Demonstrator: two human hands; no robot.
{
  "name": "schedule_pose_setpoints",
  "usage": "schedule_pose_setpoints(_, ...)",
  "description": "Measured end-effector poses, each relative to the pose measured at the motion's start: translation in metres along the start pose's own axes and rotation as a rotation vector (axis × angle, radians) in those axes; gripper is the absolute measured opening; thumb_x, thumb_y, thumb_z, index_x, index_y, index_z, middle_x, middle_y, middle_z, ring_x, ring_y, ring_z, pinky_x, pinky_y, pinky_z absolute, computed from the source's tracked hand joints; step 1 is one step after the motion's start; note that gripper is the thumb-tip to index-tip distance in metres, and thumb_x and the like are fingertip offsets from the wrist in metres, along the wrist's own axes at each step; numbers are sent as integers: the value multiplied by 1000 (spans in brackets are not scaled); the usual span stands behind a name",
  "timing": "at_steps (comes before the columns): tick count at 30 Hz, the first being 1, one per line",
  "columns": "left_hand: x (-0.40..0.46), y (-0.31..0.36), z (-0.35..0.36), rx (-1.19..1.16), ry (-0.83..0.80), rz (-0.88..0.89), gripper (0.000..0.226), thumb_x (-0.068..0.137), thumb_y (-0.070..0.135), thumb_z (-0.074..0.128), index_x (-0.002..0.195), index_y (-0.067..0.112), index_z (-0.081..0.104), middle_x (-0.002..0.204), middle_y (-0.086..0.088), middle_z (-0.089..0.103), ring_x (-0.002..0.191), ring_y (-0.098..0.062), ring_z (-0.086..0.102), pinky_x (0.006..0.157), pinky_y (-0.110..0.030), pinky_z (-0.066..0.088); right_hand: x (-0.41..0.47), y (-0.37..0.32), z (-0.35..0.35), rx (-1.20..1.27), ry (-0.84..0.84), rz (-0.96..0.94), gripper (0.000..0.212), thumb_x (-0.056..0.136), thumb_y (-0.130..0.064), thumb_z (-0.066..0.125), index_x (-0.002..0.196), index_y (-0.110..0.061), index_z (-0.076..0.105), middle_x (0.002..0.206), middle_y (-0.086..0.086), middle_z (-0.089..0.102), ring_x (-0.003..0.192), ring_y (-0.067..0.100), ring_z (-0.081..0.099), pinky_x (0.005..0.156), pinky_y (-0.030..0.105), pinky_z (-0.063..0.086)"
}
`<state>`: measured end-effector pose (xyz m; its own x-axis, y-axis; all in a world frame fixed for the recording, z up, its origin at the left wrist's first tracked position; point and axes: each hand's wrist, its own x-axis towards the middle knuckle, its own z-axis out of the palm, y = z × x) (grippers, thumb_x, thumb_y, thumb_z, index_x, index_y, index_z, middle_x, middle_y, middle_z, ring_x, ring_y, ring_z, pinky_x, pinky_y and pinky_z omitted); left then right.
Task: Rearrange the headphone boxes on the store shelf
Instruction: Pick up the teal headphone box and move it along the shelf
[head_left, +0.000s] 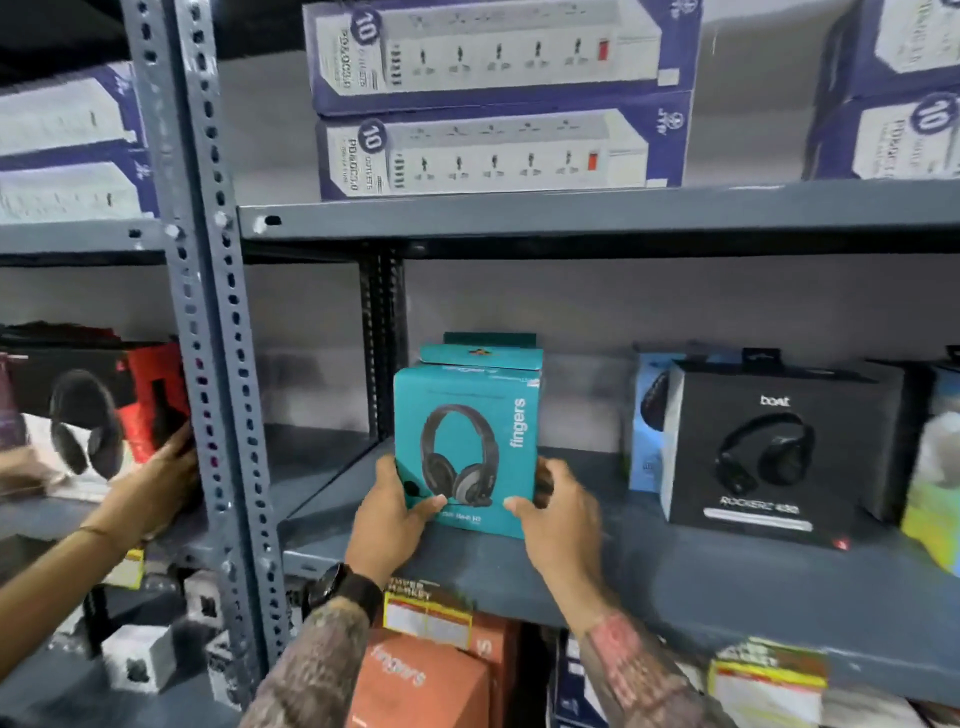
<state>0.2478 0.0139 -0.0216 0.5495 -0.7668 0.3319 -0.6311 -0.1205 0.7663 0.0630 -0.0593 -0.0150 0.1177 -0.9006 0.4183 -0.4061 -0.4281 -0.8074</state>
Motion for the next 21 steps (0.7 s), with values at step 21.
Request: schedule_pose_setpoints(21,-32,37,19,-336,275,87,51,98,26,77,147,27,62,137,2,76,128,-16,72,112,-43,56,4,22,-72,258,127,-159,47,89,-16,80,133,-29,66,123,-20,72,108,1,71,79,8,52)
